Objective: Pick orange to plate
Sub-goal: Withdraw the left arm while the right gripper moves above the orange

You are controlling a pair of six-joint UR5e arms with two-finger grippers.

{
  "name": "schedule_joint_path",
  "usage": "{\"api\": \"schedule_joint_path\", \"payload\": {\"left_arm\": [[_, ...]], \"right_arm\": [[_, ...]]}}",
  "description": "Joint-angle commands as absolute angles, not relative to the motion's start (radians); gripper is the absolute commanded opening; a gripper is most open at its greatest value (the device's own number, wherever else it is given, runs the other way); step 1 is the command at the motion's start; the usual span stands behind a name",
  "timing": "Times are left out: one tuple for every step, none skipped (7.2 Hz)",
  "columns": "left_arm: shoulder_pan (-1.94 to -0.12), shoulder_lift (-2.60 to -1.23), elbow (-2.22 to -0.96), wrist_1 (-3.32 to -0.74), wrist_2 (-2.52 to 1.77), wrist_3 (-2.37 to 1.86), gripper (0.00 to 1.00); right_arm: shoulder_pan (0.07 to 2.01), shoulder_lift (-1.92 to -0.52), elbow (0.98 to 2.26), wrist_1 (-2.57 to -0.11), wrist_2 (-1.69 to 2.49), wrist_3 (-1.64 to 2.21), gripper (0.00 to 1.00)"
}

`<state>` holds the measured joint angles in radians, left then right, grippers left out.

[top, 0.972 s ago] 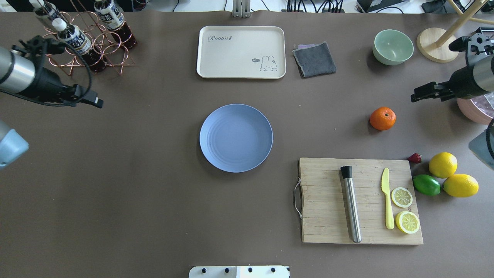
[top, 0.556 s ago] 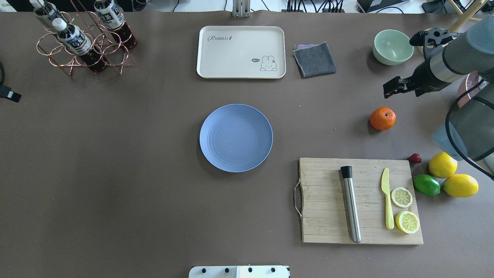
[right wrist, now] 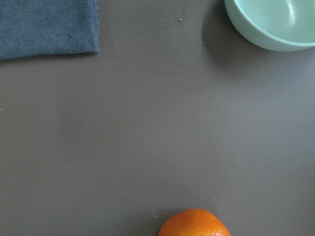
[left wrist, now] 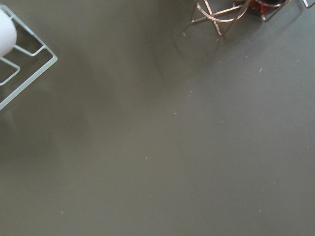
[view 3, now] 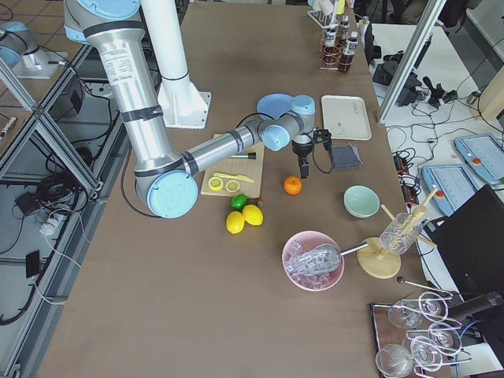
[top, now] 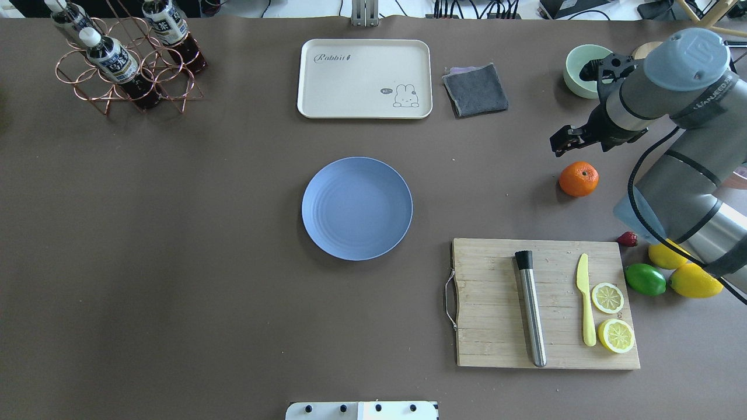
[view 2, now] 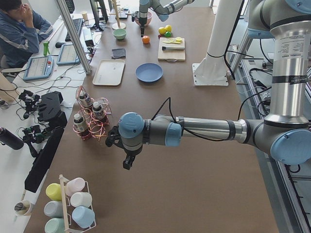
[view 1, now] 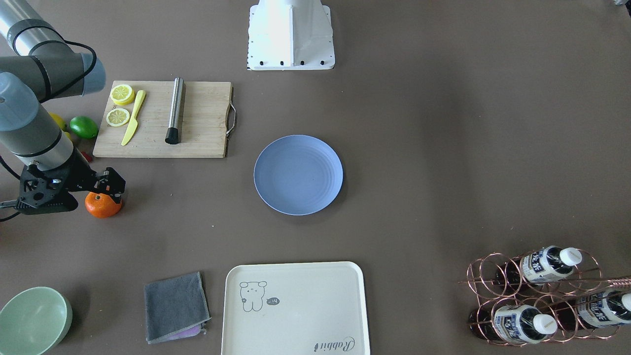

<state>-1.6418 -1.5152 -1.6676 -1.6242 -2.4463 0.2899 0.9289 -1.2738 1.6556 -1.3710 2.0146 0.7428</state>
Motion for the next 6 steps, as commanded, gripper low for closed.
{"api": "schedule_joint_path", "payload": {"left_arm": [[-1.664, -1.464, -1.666, -1.693, -2.439, 0.304, 0.98], [-1.664, -1.463, -1.669, -1.690, -2.439, 0.304, 0.98], [-1.666, -1.463, -1.670, -1.690, -2.439, 0.304, 0.98], [-1.664, -1.463, -1.672, -1.690, -2.438, 0.304, 0.98], [-1.664, -1.463, -1.672, -1.690, -2.439, 0.304, 0.98], [-1.664, -1.465, -1.672, -1.689, -2.439, 0.304, 0.98]], "right_arm": [[0.925, -1.305, 1.638, -1.330, 2.000, 0.726, 0.99], [0.923, -1.337, 1.637, -1.271, 2.011, 0.735, 0.99], [0.920, -1.338, 1.637, -1.269, 2.011, 0.748, 0.99], [0.908, -1.330, 1.637, -1.266, 2.011, 0.793, 0.99], [0.894, -1.336, 1.637, -1.266, 2.010, 0.798, 0.99], [0.881, -1.338, 1.631, -1.266, 2.005, 0.808, 0.99]]}}
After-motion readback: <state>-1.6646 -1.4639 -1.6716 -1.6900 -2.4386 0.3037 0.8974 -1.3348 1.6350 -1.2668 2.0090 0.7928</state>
